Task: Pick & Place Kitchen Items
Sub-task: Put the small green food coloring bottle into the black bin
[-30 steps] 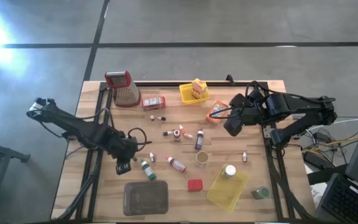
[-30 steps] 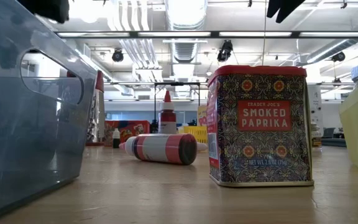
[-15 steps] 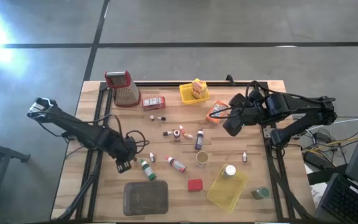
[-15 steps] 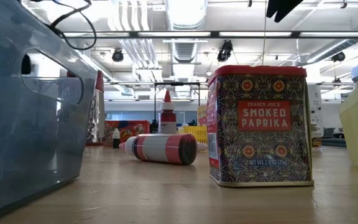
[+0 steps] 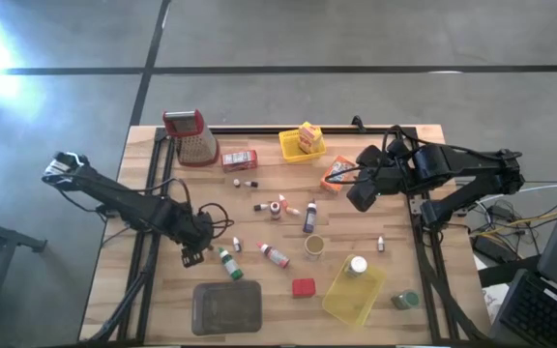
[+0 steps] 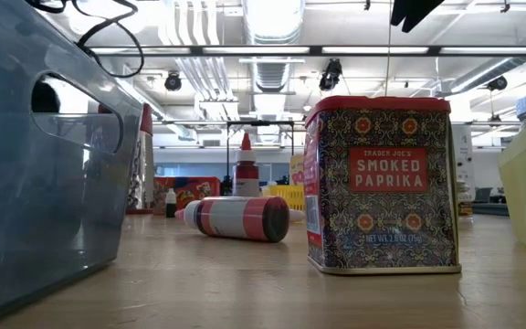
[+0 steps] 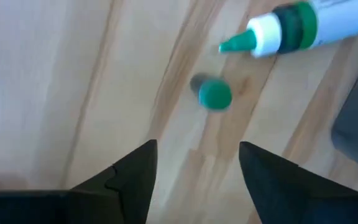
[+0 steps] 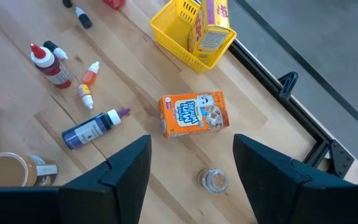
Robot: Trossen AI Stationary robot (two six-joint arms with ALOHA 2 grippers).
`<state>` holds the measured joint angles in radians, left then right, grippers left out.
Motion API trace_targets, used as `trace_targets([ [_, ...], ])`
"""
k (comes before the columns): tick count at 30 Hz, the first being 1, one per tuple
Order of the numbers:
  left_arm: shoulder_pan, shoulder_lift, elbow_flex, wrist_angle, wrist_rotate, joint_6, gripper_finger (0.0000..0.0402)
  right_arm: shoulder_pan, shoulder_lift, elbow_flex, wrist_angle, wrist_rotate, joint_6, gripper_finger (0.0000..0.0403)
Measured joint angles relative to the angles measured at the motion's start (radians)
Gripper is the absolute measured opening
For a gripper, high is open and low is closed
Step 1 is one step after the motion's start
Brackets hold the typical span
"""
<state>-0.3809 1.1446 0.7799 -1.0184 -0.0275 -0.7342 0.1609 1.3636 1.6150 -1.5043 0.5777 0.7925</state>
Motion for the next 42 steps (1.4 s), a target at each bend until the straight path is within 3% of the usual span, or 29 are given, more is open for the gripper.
trace_targets([
  [5, 0.0, 0.0, -0.001, 0.038, -0.088, 0.05, 0.0234, 0.0, 0.0, 0.0, 0.0, 0.0, 0.0, 0.0241],
  [13, 0.0, 0.0, -0.006, 0.077, -0.089, 0.061, 0.0234, 0.0, 0.0, 0.0, 0.002, 0.0, 0.0, 0.027],
  [32, 0.0, 0.0, -0.145, 0.237, -0.089, 0.055, 0.0234, 0.0, 0.0, 0.0, 0.009, 0.0, 0.0, 0.0338],
  [42, 0.0, 0.0, -0.147, 0.251, -0.084, 0.076, 0.022, 0.0, 0.0, 0.0, 0.026, 0.0, 0.0, 0.0363],
])
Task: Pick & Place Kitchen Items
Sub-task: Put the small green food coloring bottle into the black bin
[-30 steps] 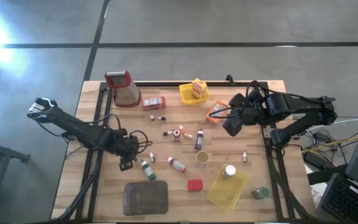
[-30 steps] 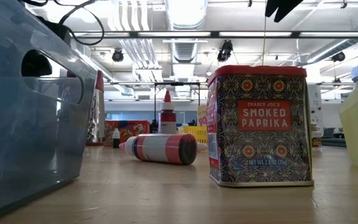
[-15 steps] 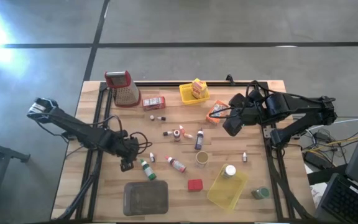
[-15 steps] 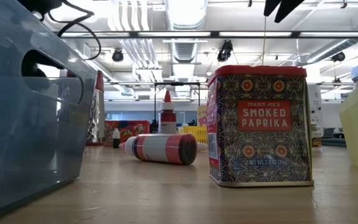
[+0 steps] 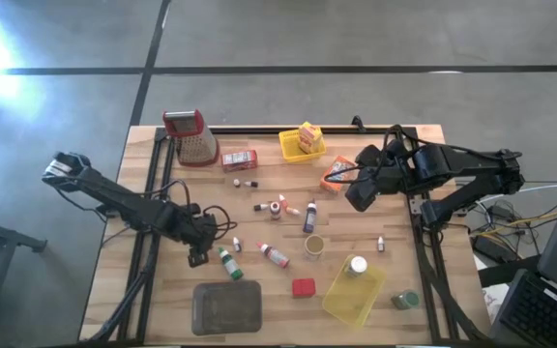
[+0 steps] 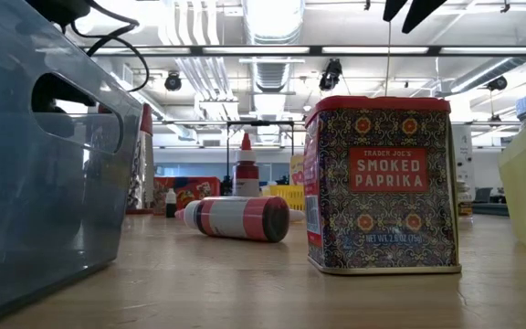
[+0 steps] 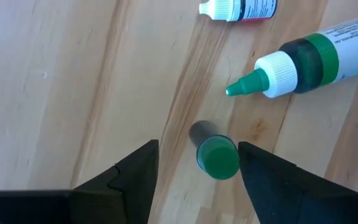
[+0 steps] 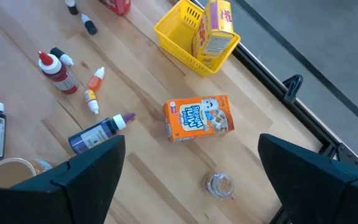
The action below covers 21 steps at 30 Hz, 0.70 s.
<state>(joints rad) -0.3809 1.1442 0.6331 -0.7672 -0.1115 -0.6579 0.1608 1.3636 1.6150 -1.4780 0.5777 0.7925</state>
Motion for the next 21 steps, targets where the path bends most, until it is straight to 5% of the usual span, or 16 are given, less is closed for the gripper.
trace_targets([
  [21, 0.0, 0.0, 0.0, 0.02, 0.022, 0.005, 0.013, 0.0, 0.0, 0.0, 0.003, 0.0, 0.0, 0.0364],
])
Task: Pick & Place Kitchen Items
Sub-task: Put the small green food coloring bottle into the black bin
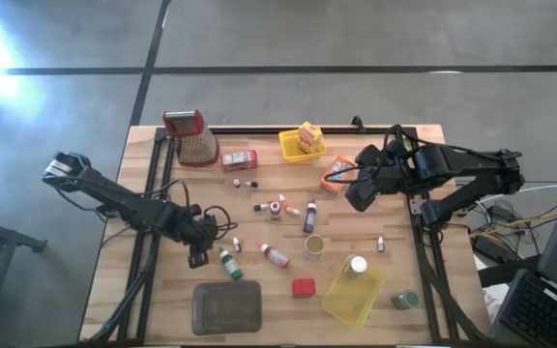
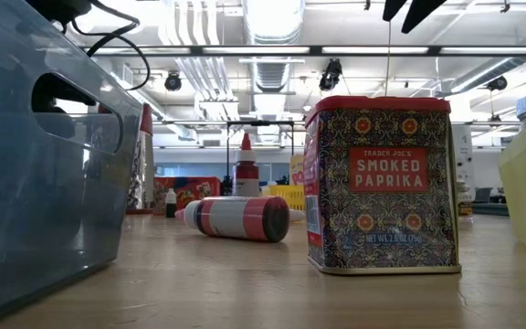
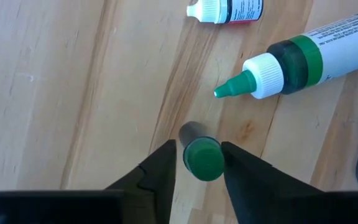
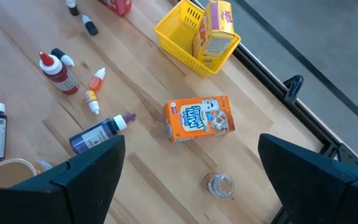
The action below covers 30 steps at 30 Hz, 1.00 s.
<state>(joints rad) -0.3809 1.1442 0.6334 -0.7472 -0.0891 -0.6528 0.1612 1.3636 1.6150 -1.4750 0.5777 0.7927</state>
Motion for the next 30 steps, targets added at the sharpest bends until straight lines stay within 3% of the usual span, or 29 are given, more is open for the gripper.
trace_targets([
  [13, 0.0, 0.0, 0.0, 0.007, 0.0, 0.002, 0.0097, 0.0, 0.0, 0.0, 0.0, 0.0, 0.0, 0.0363],
  [24, 0.0, 0.0, 0.001, 0.012, 0.013, 0.003, 0.0093, 0.0, 0.0, 0.0, 0.0, 0.0, 0.0, 0.0357],
  [30, 0.0, -0.001, 0.078, -0.004, 0.054, 0.045, 0.0093, 0.0, 0.0, 0.0, 0.0, 0.0, 0.0, 0.0342],
])
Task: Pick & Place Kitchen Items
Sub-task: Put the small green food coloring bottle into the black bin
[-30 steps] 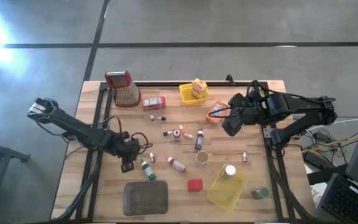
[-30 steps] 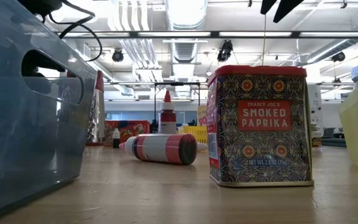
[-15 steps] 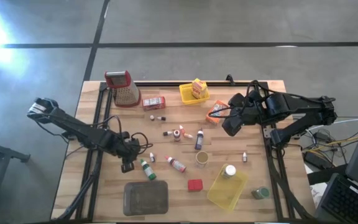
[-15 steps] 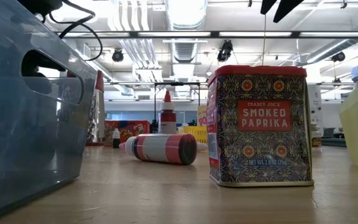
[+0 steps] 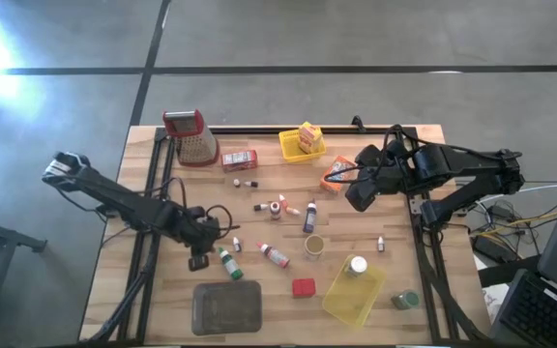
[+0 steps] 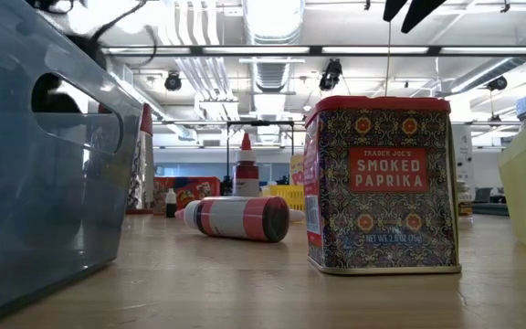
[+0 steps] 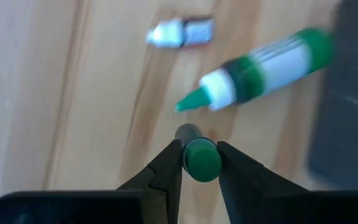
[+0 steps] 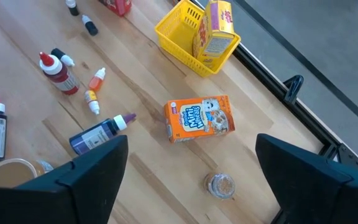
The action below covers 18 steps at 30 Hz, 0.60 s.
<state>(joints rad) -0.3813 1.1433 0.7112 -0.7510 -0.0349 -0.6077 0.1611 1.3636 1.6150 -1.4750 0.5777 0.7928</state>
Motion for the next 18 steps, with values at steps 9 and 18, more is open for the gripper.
trace_targets([
  [9, 0.0, -0.001, 0.217, 0.006, -0.001, 0.108, 0.0092, 0.0, 0.0, 0.0, 0.0, 0.0, 0.0, 0.0316],
  [18, -0.006, 0.003, 0.286, 0.195, 0.008, 0.184, 0.0092, 0.0, 0.0, 0.0, 0.0, 0.0, 0.0, 0.0291],
])
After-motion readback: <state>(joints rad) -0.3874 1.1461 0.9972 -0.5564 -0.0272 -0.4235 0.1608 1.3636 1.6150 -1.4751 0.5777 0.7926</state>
